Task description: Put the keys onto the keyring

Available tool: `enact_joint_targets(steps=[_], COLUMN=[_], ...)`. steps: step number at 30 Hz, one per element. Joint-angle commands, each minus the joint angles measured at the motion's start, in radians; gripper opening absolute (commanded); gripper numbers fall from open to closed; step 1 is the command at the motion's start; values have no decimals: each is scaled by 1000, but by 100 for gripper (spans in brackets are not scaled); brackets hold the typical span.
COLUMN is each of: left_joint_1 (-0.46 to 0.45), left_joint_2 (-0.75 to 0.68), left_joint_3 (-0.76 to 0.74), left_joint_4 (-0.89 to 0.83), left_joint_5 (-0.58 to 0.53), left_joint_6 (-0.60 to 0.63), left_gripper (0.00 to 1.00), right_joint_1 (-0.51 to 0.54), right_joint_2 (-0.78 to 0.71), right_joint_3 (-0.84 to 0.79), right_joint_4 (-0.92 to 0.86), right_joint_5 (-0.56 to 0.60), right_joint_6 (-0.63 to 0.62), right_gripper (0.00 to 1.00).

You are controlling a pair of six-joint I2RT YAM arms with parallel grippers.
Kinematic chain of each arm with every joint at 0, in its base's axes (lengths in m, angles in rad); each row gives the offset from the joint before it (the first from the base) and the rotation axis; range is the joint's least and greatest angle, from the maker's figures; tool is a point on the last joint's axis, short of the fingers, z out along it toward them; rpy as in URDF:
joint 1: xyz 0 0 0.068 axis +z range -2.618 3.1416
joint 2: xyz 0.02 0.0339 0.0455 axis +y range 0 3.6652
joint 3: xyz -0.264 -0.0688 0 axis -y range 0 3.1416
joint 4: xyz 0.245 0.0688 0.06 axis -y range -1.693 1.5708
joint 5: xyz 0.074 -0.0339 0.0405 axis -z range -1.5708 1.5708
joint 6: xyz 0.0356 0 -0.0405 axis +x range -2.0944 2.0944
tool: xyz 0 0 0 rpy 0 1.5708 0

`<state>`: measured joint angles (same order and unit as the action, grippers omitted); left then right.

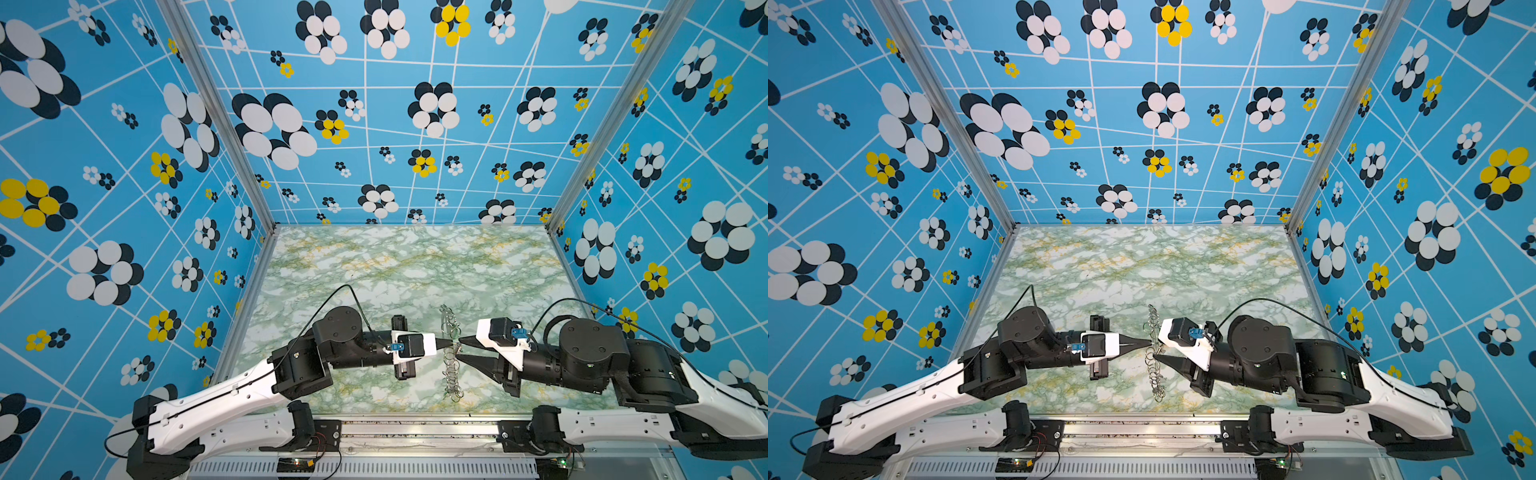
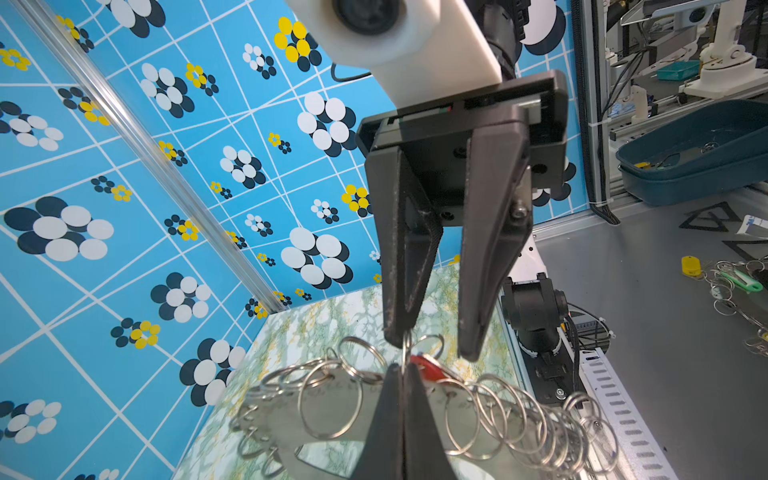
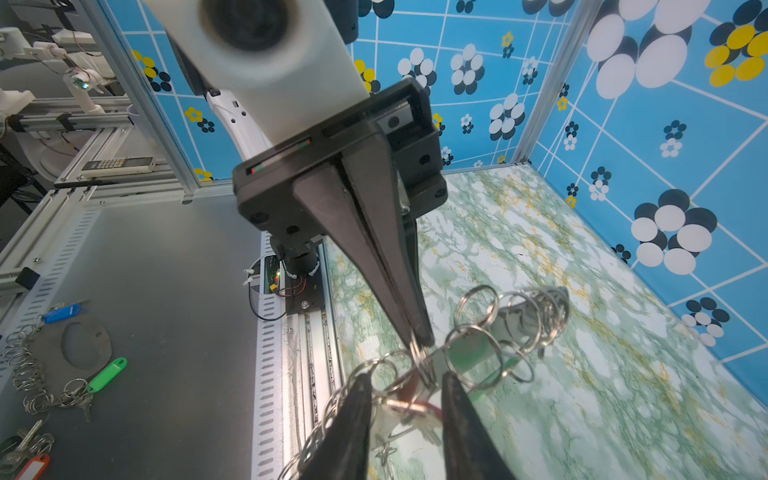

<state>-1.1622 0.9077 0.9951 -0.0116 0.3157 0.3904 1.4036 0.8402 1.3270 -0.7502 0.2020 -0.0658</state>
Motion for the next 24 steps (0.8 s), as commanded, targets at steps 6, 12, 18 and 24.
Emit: enact_joint_targets(steps=[6,12,18,24], left_joint_1=[-12,-17,-19,-18], left_joint_2=[-20,-18,-26,-45], left_joint_3=[2,11,2,-26], left_joint_4=[62,54,88,175], left_joint_5=[-6,-4,-14,-23], left_joint_6=[16,20,15,-7], left_gripper=[0,0,0,0], right_joint_1=[-12,-17,-19,-20], right_joint_2=[-19,-25,-30,-29], right_joint_3=[-21,-29,-41,-80], right_joint_4=[13,19,18,47], right_joint_5=[40,27,9,-38], right_joint_6=[7,1,11,36], right_gripper=[23,6,0,0])
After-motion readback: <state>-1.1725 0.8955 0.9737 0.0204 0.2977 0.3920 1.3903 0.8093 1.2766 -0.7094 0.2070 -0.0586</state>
